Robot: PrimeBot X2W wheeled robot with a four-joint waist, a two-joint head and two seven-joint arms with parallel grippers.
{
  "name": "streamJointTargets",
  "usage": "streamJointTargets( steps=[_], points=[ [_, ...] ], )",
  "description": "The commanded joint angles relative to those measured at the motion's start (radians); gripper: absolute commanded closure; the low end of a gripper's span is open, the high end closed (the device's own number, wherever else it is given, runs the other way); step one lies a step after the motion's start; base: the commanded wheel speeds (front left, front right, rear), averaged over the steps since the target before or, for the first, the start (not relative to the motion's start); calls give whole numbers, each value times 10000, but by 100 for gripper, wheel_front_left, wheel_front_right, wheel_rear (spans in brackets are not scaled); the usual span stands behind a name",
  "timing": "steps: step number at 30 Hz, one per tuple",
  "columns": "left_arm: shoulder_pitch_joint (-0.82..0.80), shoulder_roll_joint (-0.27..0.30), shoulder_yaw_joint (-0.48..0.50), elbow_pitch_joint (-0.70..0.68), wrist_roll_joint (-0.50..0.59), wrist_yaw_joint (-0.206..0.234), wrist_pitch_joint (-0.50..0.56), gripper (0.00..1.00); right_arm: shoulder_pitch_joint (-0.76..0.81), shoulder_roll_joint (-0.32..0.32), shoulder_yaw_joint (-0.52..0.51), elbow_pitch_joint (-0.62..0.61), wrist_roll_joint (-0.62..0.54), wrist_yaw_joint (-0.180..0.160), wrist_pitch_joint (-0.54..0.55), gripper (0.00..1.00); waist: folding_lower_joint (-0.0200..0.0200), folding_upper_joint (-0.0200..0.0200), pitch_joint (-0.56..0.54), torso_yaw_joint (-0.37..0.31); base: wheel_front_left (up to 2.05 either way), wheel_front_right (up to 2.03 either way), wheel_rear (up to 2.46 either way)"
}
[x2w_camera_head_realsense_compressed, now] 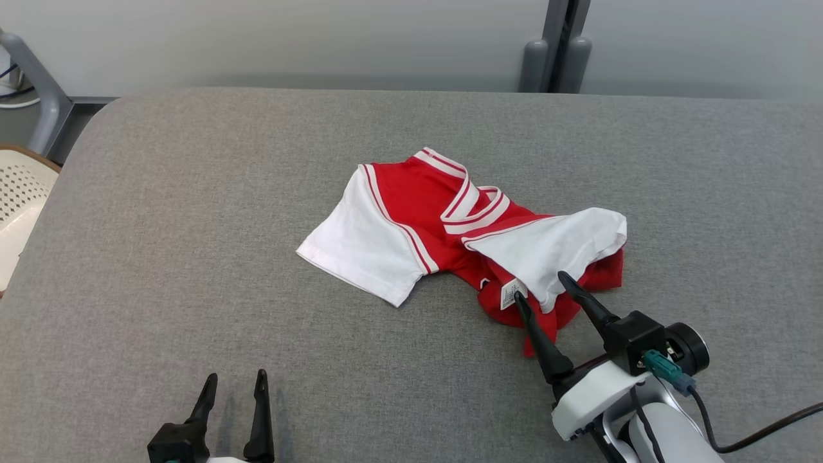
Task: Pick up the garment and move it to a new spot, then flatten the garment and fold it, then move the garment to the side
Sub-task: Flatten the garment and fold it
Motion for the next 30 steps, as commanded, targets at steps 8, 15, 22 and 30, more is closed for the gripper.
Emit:
streamJointTargets(
  steps=[8, 15, 22, 30],
  points=[
    [-202, 36, -86, 25, -189, 35, -44, 0, -91, -58, -182, 225, -217, 0, 4, 4, 0, 0, 83, 131, 0, 0, 0],
    [-239, 36, -116, -26, -230, 11, -44, 0, -119, -58, -370, 344, -292, 0, 4, 69, 0, 0, 34, 101, 0, 0, 0],
    [-255, 36, -160, -29, -326, 33, -44, 0, -249, -56, -741, 156, -235, 0, 4, 100, 0, 0, -1, 71, 0, 0, 0],
    [-31, 36, -167, 77, -480, 64, -44, 0, -538, -55, -1333, -798, -121, 0, 2, 100, 0, 0, -392, -120, 0, 0, 0]
  ],
)
